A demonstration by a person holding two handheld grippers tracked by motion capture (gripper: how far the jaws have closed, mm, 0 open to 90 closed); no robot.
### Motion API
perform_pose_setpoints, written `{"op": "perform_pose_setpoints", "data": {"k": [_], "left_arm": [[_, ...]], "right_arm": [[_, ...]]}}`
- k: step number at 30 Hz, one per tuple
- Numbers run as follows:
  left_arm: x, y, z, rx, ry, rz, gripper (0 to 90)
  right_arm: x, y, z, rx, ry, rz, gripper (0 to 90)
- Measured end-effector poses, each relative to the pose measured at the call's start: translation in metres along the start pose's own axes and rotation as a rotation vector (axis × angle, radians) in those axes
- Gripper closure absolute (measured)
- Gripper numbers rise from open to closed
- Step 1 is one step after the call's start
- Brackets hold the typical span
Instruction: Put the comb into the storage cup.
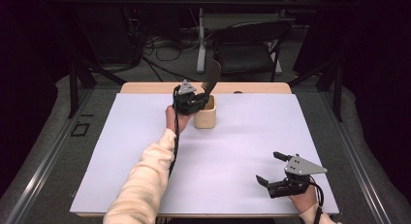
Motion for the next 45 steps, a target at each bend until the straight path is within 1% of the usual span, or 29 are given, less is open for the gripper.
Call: {"op": "perform_pose_setpoints", "data": {"k": [9,11,13,23,27,45], "left_arm": [[0.003,0.003,0.0,-0.008,0.006,-0.023,72.4],[0.003,0.003,0.0,-0.007,0.007,-0.025,72.4],[0.005,0.003,-0.001,-0.006,0.012,-0.037,72.3],[0.009,0.006,0.0,-0.005,0.008,-0.06,72.3],[0.011,0.008,0.0,-0.003,0.013,-0.077,72.2],[0.016,0.01,0.0,-0.004,0.018,-0.118,71.8]], "right_arm": [[0.0,0.0,0.0,0.0,0.0,-0.001,0.0],[0.0,0.0,0.0,0.0,0.0,-0.001,0.0],[0.0,0.0,0.0,0.0,0.0,-0.002,0.0],[0.0,0.0,0.0,0.0,0.0,-0.001,0.0],[0.001,0.0,0.0,0.001,0.002,-0.004,0.0],[0.001,0.0,0.0,0.001,0.005,-0.006,0.0]]}}
Point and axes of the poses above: each handheld gripper's, and its own axes: y roughly forward along the jaws, x roughly out of its underside, z roughly to its right, the point moved 10 cm from there along y, roughly forward along the jaws, and after that the axes turned 2 degrees about z, right-handed, at the moved point
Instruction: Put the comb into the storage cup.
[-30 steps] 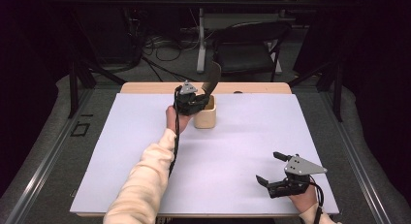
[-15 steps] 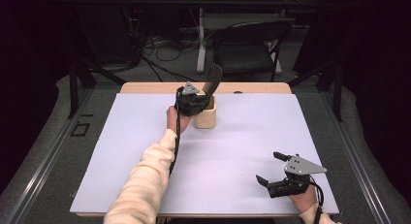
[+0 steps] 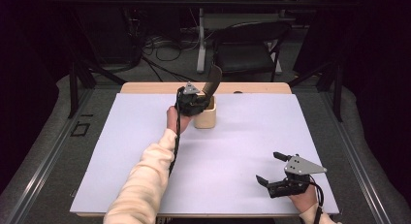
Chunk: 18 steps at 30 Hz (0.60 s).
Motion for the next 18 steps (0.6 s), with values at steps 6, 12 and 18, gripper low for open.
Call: {"op": "perform_pose_setpoints", "data": {"k": [6,12,18], "left_arm": [[0.002,0.001,0.0,-0.006,-0.001,-0.016,70.9],[-0.003,-0.005,-0.002,-0.019,0.0,-0.005,54.8],[-0.009,-0.015,0.001,-0.031,0.011,-0.01,37.5]], "right_arm": [[0.0,0.0,0.0,0.0,-0.001,-0.001,0.0],[0.0,0.0,0.0,-0.001,-0.003,-0.003,0.0],[0.001,0.001,-0.001,-0.002,0.0,-0.005,0.0]]}}
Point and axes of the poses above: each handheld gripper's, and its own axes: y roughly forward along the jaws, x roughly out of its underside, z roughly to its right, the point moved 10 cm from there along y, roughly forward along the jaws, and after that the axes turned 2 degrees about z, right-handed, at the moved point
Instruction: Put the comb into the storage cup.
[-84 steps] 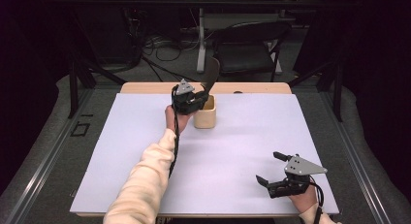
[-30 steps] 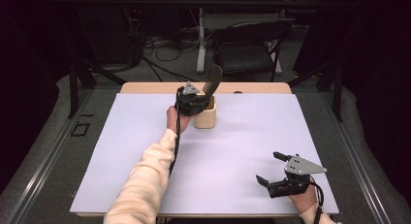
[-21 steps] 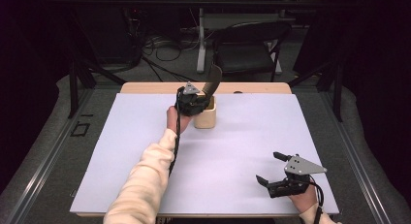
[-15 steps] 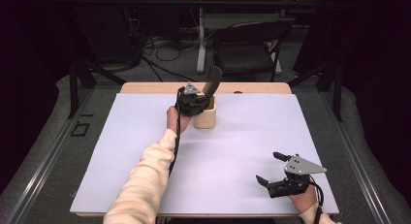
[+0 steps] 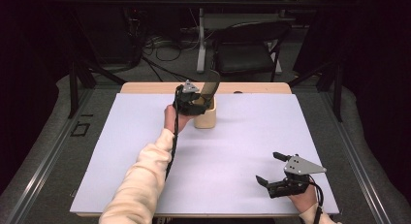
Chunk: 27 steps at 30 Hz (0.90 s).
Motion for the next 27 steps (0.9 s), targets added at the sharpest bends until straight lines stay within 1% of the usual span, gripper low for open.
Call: {"op": "perform_pose_setpoints", "data": {"k": [3,5,8,10,12,14,16,17,19,20,23,25,27], "left_arm": [[-0.001,-0.003,0.001,0.005,0.004,-0.01,33.9],[0.0,-0.006,0.003,0.013,0.012,-0.025,31.0],[-0.001,-0.012,0.004,0.026,0.007,-0.035,25.7],[-0.002,-0.017,0.003,0.018,0.013,-0.038,22.6],[-0.003,-0.023,0.002,0.021,0.019,-0.042,17.9],[-0.005,-0.029,0.002,0.019,0.021,-0.043,16.7],[-0.005,-0.034,0.003,0.028,0.021,-0.053,15.8],[-0.005,-0.037,0.003,0.012,0.024,-0.058,15.1],[-0.003,-0.041,0.003,0.003,0.034,-0.074,14.3],[-0.001,-0.045,0.004,-0.002,0.039,-0.088,12.2],[0.001,-0.049,0.005,0.004,0.035,-0.091,9.8],[0.004,-0.052,0.005,-0.001,0.035,-0.098,7.8],[0.007,-0.054,0.004,-0.005,0.027,-0.108,6.6]], "right_arm": [[0.0,0.0,0.0,0.0,0.001,-0.001,0.0],[0.0,0.0,0.0,-0.001,0.002,-0.002,0.0],[0.0,0.0,0.0,-0.001,0.001,0.002,0.0],[0.0,0.0,0.001,-0.001,-0.002,-0.001,0.0],[0.0,0.0,0.0,-0.002,0.002,0.001,0.0],[0.0,0.0,-0.001,-0.003,0.0,-0.001,0.0],[0.001,0.001,-0.001,-0.001,0.004,-0.003,0.0],[0.001,0.001,-0.001,-0.003,0.002,-0.006,0.0],[0.001,0.002,-0.001,-0.002,0.001,-0.006,0.0],[0.001,0.002,-0.001,-0.002,0.005,-0.007,0.0],[0.001,0.002,-0.001,0.0,0.004,-0.007,0.0],[0.002,0.002,-0.001,-0.002,0.005,-0.011,0.0],[0.002,0.003,-0.001,-0.004,0.003,-0.012,0.0]]}}
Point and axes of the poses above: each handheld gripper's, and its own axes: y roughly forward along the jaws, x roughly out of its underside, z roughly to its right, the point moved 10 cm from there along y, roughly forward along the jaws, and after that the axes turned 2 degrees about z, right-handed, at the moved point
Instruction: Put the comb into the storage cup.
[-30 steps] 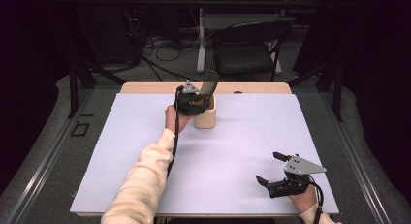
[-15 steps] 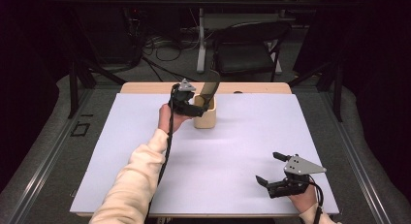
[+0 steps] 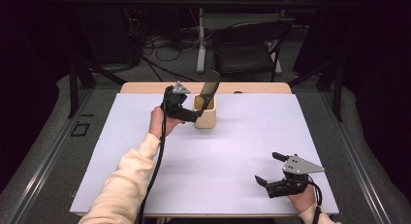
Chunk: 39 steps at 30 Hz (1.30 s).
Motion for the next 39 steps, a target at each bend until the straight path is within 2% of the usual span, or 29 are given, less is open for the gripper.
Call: {"op": "perform_pose_setpoints", "data": {"k": [8,11,25,39], "left_arm": [[0.023,-0.008,-0.005,-0.041,-0.018,-0.05,0.3],[0.027,-0.012,-0.005,-0.047,-0.023,-0.039,0.2],[0.049,-0.031,-0.005,-0.049,-0.03,-0.055,0.2],[0.073,-0.05,-0.005,-0.082,-0.044,-0.053,0.2]], "right_arm": [[0.0,0.0,-0.001,-0.004,0.001,-0.001,0.0],[0.0,0.001,-0.001,-0.003,0.0,-0.002,0.0],[0.0,0.001,-0.002,-0.005,-0.006,-0.003,0.0],[-0.001,0.0,-0.003,-0.001,-0.011,-0.004,0.0]]}}
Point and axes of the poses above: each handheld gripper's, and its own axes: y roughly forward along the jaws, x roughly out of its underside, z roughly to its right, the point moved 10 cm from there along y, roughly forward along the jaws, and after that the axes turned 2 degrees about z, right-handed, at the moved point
